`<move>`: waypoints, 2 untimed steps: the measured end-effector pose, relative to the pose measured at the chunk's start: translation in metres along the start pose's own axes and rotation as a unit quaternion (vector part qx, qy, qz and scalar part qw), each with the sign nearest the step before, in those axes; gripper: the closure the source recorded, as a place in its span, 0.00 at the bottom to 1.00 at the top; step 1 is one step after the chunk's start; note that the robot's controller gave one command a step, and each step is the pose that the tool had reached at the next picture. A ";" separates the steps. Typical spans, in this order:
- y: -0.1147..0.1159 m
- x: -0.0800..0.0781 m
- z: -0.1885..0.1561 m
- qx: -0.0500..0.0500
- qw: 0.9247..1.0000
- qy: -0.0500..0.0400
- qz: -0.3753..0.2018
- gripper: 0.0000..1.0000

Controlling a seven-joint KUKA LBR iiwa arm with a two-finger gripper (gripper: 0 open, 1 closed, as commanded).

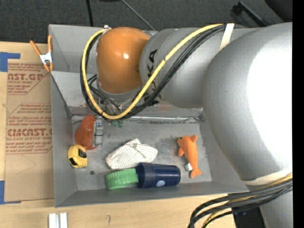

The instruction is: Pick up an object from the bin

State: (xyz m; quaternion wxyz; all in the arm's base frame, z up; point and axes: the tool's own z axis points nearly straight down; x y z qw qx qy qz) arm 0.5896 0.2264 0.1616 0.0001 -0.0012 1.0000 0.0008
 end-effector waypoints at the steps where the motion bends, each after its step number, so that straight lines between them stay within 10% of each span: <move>1: -0.001 -0.001 -0.004 0.000 1.000 -0.001 0.001 0.00; 2: -0.007 -0.001 0.066 -0.005 0.998 -0.019 -0.057 1.00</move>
Offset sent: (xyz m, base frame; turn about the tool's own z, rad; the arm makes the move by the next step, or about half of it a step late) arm -0.0138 -0.0115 -0.0915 -0.1150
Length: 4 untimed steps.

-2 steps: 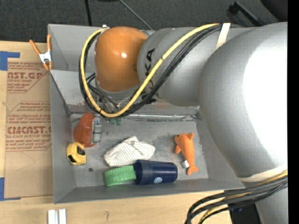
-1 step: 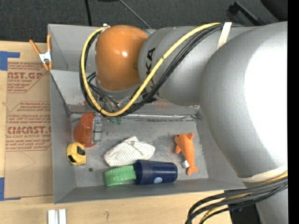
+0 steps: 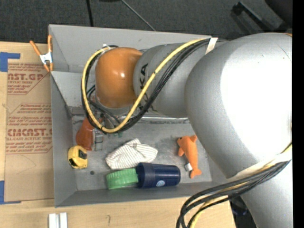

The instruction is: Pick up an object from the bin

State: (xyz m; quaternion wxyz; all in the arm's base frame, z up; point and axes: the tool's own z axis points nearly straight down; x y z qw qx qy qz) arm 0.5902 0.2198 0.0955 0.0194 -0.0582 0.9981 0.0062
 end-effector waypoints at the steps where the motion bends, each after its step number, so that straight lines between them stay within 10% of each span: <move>1: 0.000 0.000 0.000 0.000 1.000 0.000 0.000 1.00; 2: 0.000 0.002 0.001 0.000 1.000 0.001 0.000 0.00; 3: 0.000 0.002 0.001 0.000 1.000 0.000 0.001 0.00; 4: 0.008 -0.002 -0.002 0.004 1.000 0.008 0.010 1.00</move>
Offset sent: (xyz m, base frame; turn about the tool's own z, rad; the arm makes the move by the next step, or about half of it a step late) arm -0.0268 0.0019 0.1053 0.0071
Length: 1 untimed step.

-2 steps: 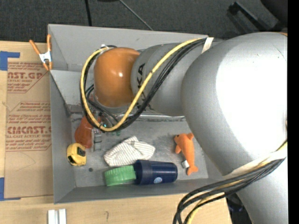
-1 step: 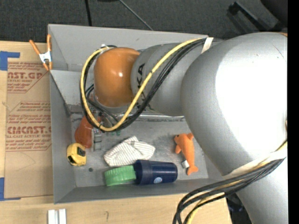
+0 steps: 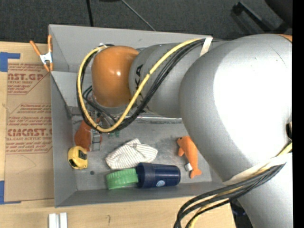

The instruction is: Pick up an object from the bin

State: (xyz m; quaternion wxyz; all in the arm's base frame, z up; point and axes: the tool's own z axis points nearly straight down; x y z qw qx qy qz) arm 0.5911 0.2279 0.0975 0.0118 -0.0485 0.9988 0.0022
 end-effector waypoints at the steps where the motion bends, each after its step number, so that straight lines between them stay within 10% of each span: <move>1: 0.000 0.000 0.000 0.000 1.000 0.000 0.000 1.00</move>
Offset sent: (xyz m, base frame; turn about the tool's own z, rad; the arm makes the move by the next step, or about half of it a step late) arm -0.0081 -0.0226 0.1275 0.0181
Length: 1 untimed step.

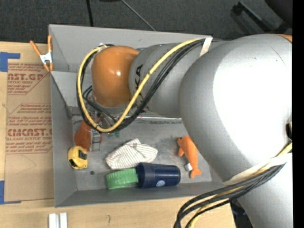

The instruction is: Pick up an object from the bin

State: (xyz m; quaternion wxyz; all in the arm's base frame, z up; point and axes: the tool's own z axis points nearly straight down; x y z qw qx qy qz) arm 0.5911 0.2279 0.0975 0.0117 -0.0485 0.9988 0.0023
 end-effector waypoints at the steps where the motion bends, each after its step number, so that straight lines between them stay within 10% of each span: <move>1: -0.020 0.007 -0.128 0.001 1.000 0.010 0.008 1.00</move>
Offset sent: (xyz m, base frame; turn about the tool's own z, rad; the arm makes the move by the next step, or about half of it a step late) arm 0.0000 0.0000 0.0000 0.0000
